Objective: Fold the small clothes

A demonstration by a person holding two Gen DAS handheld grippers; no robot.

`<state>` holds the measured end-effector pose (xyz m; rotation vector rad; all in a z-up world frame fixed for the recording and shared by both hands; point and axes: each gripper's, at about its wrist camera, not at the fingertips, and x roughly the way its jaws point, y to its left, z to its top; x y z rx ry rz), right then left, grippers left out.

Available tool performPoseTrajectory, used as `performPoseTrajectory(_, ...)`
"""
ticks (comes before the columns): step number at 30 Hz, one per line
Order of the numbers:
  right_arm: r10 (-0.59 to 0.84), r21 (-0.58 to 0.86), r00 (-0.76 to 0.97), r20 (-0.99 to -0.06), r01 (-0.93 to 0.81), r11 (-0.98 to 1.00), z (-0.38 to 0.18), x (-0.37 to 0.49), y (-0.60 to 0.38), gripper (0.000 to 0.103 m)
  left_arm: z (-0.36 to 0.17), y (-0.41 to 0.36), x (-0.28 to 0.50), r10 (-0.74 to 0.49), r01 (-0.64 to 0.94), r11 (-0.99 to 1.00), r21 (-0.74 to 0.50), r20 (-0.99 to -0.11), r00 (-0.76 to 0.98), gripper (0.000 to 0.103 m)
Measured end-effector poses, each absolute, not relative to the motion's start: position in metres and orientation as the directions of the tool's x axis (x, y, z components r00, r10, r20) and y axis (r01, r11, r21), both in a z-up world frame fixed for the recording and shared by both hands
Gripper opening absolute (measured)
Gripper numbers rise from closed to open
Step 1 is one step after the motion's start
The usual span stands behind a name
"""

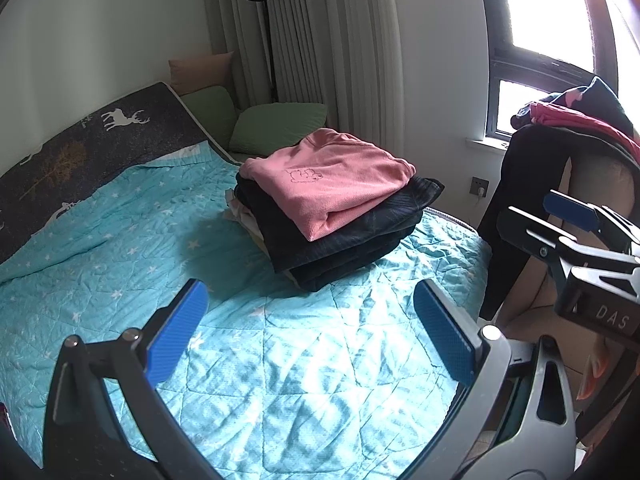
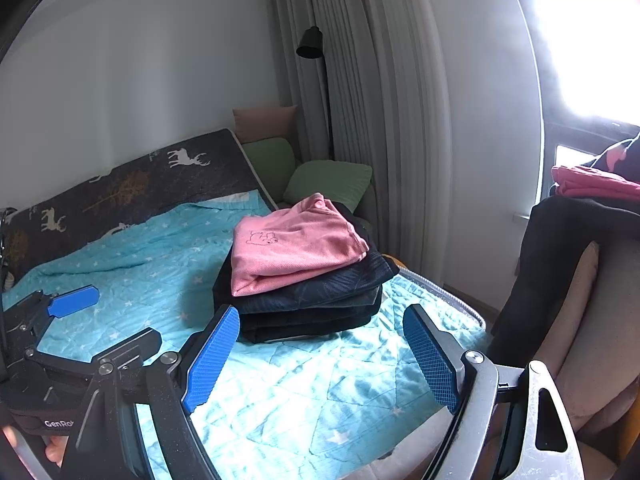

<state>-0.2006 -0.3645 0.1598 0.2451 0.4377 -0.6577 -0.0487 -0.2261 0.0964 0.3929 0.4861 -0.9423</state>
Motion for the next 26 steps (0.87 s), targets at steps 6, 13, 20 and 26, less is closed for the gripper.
performPoseTrajectory(6,-0.535,0.082,0.703,-0.468,0.638,0.766,0.1591,-0.2015,-0.3636,0.086,0.0977,-0.2248,-0.0486,-0.670,0.838,0.534,0.109,-0.551,0.498,0.102)
performPoseTrajectory(13,-0.531,0.085,0.705,-0.471,0.635,0.768,0.1578,-0.2019,-0.3618,0.086,0.0984,-0.2251,-0.0496,-0.667,0.838,0.533,0.115,-0.552,0.500,0.102)
performPoseTrajectory(20,-0.529,0.088,0.703,-0.475,0.636,0.767,0.1571,-0.2021,-0.3598,0.086,0.0981,-0.2247,-0.0516,-0.667,0.841,0.528,0.121,-0.554,0.499,0.102)
performPoseTrajectory(26,-0.535,0.084,0.700,-0.473,0.640,0.764,0.1574,-0.2044,-0.3588,0.086,0.0976,-0.2234,-0.0526,-0.668,0.842,0.526,0.118,-0.556,0.495,0.102)
